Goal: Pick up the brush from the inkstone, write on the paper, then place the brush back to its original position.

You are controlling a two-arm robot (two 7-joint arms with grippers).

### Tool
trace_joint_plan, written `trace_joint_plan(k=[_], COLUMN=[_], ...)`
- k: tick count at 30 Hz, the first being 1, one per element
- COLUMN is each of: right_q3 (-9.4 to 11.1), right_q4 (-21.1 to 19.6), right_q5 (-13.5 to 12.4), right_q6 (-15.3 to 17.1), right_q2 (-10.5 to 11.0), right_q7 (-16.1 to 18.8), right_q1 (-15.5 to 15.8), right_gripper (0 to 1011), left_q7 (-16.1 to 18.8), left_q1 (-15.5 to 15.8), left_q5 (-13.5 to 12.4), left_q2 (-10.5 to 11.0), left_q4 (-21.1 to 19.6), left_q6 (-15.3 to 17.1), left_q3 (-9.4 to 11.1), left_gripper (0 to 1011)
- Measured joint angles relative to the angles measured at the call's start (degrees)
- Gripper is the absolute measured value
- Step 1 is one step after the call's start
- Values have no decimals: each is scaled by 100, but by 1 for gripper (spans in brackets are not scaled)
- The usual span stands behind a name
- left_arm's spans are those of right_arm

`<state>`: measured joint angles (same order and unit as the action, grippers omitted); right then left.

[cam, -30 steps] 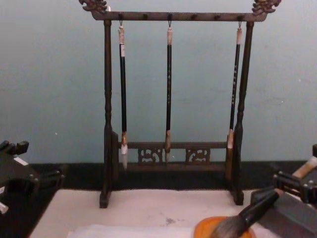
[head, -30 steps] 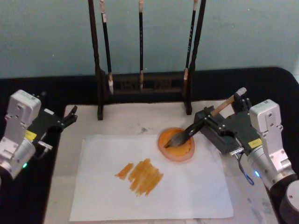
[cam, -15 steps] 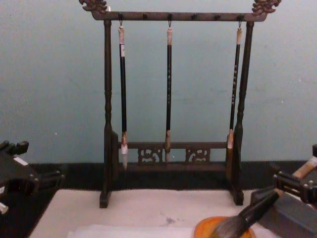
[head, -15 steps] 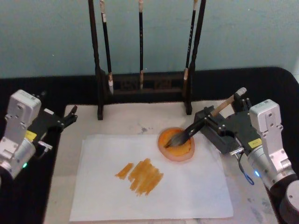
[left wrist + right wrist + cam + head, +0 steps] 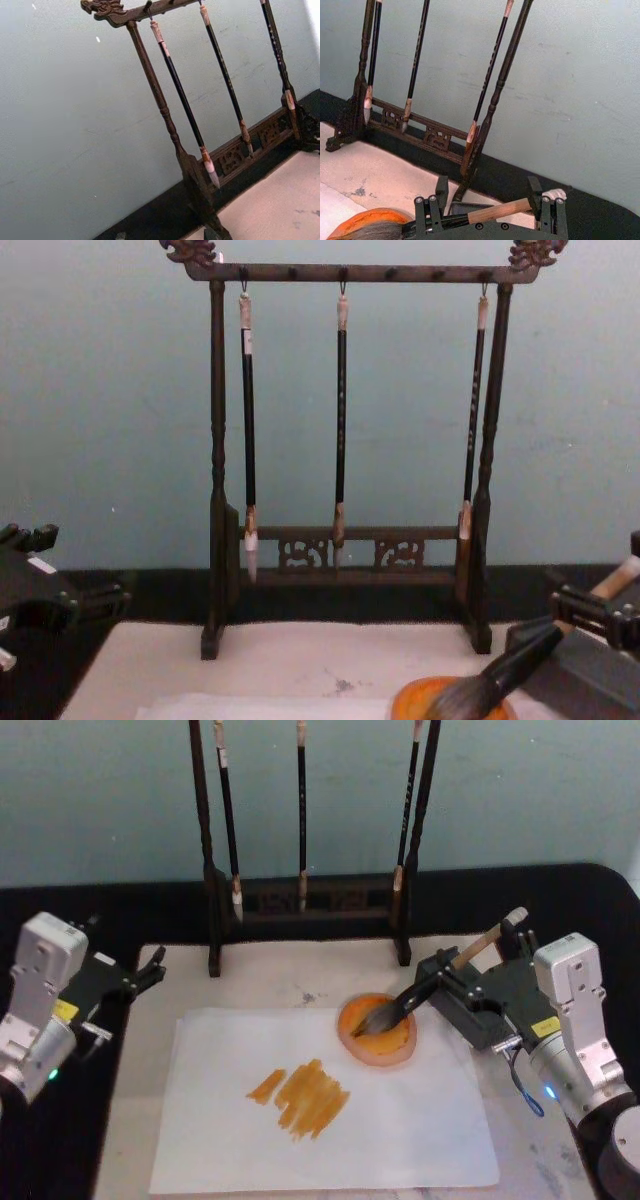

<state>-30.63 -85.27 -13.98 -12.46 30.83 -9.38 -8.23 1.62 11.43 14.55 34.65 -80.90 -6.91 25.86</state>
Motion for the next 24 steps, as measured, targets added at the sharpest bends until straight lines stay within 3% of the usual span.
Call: trace_joint_plan(k=[24], right_q3=[0], right_q4=[0], right_q5=[0], right_q6=[0], right_q2=[0], right_q7=[0], right_q1=[0], right_gripper=[1000], left_q7=[0], left_q1=[0], left_q5=[0], left_q2=[0], left_q4=[0], left_q6=[0], left_q3=[0], left_gripper=[1010])
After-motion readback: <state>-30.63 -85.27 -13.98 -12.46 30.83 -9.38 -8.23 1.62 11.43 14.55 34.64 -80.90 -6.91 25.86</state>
